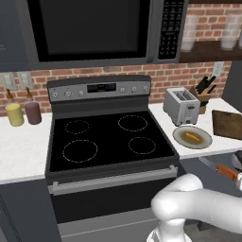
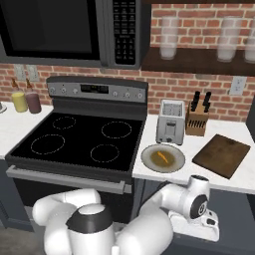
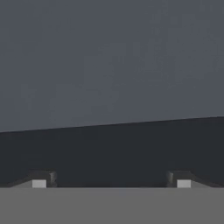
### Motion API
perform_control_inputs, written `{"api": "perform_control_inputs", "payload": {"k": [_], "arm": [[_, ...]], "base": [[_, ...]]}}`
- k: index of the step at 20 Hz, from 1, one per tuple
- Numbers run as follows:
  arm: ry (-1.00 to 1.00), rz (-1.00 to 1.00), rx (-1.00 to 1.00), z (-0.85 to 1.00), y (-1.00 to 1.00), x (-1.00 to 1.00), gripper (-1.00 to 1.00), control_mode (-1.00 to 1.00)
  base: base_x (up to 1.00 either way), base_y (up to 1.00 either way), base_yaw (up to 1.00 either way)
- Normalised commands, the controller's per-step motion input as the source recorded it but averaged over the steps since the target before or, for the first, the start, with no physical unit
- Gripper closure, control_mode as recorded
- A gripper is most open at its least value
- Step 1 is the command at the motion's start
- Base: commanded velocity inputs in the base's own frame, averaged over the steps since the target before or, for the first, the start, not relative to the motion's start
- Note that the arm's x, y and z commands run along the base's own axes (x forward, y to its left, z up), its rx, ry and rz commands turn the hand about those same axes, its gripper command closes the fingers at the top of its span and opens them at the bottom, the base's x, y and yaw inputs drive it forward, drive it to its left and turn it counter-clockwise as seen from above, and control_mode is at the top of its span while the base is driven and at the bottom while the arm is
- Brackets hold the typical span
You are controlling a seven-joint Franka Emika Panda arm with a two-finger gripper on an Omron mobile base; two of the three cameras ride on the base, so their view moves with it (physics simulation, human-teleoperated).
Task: Pick up the knife from the drawer and place it on the cutting board. Then place the meat from the plate to the cutting board.
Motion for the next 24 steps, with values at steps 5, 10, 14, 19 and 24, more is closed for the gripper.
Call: {"api": "perform_control_inputs", "payload": {"k": [5,10,14,19,24], "arm": [[0.17,0.0,0.0,-0.13,-0.03,-0.96,-1.0,-1.0],[0.12,0.0,0.0,-0.03,-0.04,-1.0,-1.0,-1.0],[0.04,0.0,0.0,0.09,-0.01,-0.7,-1.0,-1.0],[-0.29,0.0,0.01,0.61,0.0,0.27,-1.0,-1.0],[-0.4,0.0,0.03,0.77,0.0,0.57,-1.0,-1.0]], "base": [[0.0,0.0,0.0],[0.0,0.0,0.0],[0.0,0.0,0.0],[0.0,0.0,0.0],[0.0,0.0,0.0]]}}
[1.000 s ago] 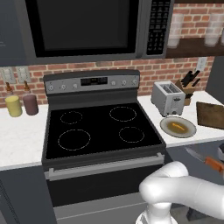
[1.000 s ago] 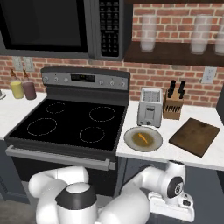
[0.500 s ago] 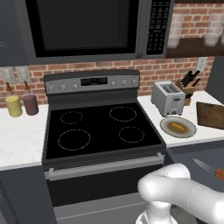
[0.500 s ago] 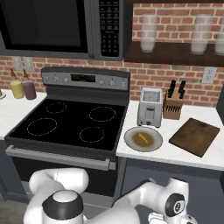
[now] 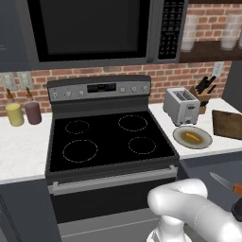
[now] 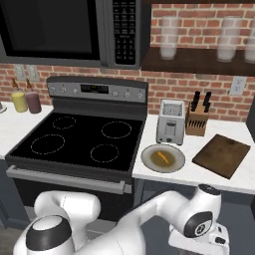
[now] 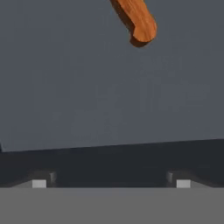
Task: Pick up the knife from the drawer and place it on the cutting board. Then place the meat from the plate to the cutting board.
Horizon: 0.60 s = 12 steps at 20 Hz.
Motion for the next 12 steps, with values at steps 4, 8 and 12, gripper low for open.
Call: {"api": "perform_control_inputs", "payload": {"k": [4,8,12], "arm": [[-0.39,0.0,0.01,0.77,0.0,0.45,-1.0,-1.0],[-0.3,0.0,0.0,0.74,0.0,0.14,-1.0,-1.0],[-0.22,0.0,-0.01,0.47,0.0,0.02,-1.0,-1.0]], "base": [[0.0,0.0,0.0],[0.0,0.0,0.0],[0.0,0.0,0.0]]}}
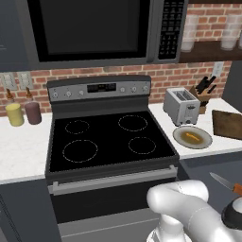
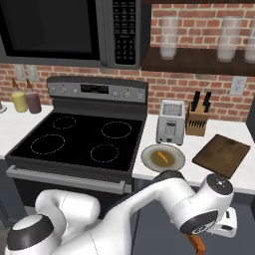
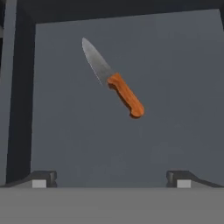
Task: Pick up the knife from the drawer and place it on the cutting board. Then place the meat from the plate to the cutting board.
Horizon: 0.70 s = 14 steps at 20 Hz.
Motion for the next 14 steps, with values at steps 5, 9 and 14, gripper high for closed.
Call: {"api": "perform_control_inputs", "payload": {"k": [5,9,14], "arm": [[-0.03,0.0,0.0,0.07,0.0,0.25,-1.0,-1.0],[0.19,0.04,-0.02,0.0,0.0,0.52,-1.0,-1.0],[0.22,0.07,0.0,-0.12,0.0,0.55,-1.0,-1.0]], "base": [[0.0,0.0,0.0],[0.0,0.0,0.0],[0.0,0.0,0.0]]}}
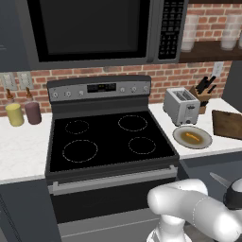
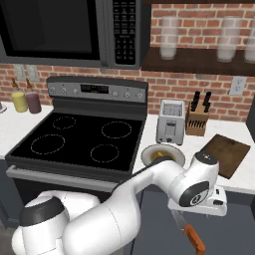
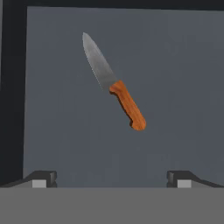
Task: Pick up the knife from the drawer and place it on the cutting board. Then place the meat from the plate to the cutting board.
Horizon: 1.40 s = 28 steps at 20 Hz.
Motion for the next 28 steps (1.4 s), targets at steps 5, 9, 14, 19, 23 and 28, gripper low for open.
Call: {"api": "perform_control_inputs", "payload": {"k": [5,9,14,19,23,28], "arm": [[0.18,0.04,0.0,-0.31,0.0,0.34,-1.0,-1.0],[0.0,0.01,0.0,-0.51,-0.01,0.04,-1.0,-1.0],[-0.03,0.01,0.0,-0.55,-0.06,0.0,-1.0,-1.0],[-0.13,0.0,0.0,-0.3,-0.08,0.0,-1.0,-1.0],[-0.12,0.01,0.0,-0.23,-0.09,0.0,-1.0,-1.0],[-0.06,0.0,0.0,-0.1,-0.11,0.0,-1.0,-1.0]], "base": [[0.0,0.0,0.0],[0.0,0.0,0.0],[0.0,0.0,0.0],[0.0,0.0,0.0],[0.0,0.0,0.0],[0.0,0.0,0.0]]}}
